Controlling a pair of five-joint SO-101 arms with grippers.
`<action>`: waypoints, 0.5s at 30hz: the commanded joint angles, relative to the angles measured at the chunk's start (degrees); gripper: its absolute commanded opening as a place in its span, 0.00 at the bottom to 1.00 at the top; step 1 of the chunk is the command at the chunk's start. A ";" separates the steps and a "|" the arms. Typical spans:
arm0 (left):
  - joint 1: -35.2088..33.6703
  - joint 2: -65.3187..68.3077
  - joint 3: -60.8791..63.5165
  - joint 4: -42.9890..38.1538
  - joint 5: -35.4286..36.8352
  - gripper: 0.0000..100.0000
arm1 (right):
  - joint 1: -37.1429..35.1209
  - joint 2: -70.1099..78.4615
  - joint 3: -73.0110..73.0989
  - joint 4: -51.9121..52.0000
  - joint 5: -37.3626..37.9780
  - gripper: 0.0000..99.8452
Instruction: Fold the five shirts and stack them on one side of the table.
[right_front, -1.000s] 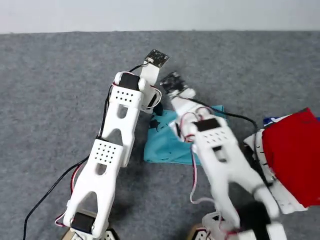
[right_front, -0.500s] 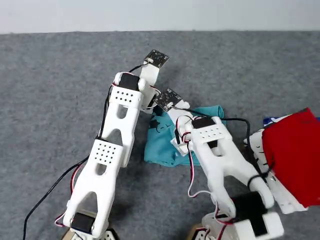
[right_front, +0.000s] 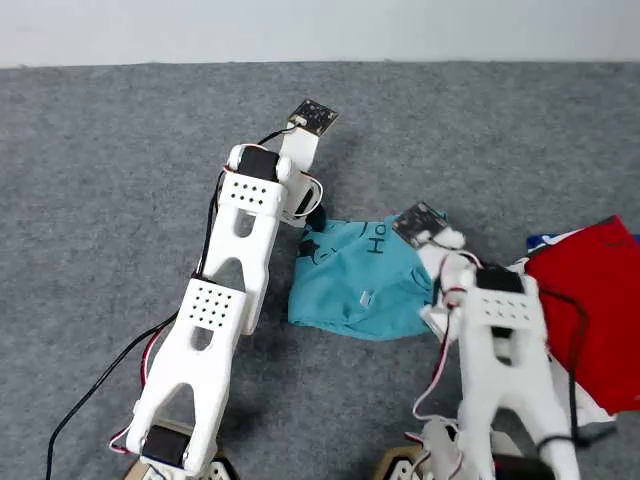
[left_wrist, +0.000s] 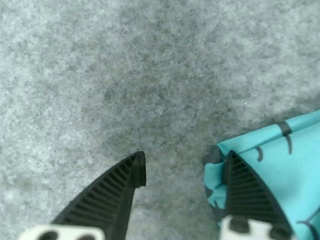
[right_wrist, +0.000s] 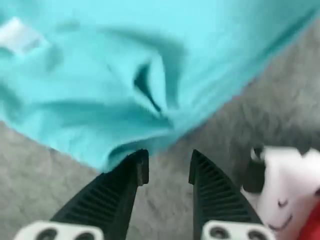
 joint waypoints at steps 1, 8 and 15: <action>-1.23 0.53 -3.03 -0.18 -0.18 0.24 | 4.44 -7.34 0.26 0.57 1.76 0.14; -1.23 0.53 -3.03 -0.18 -0.18 0.24 | 10.59 -23.43 -0.44 0.75 -1.76 0.14; -1.23 0.53 -3.03 -0.18 -0.18 0.24 | -8.31 -13.32 -3.34 -8.04 -18.81 0.14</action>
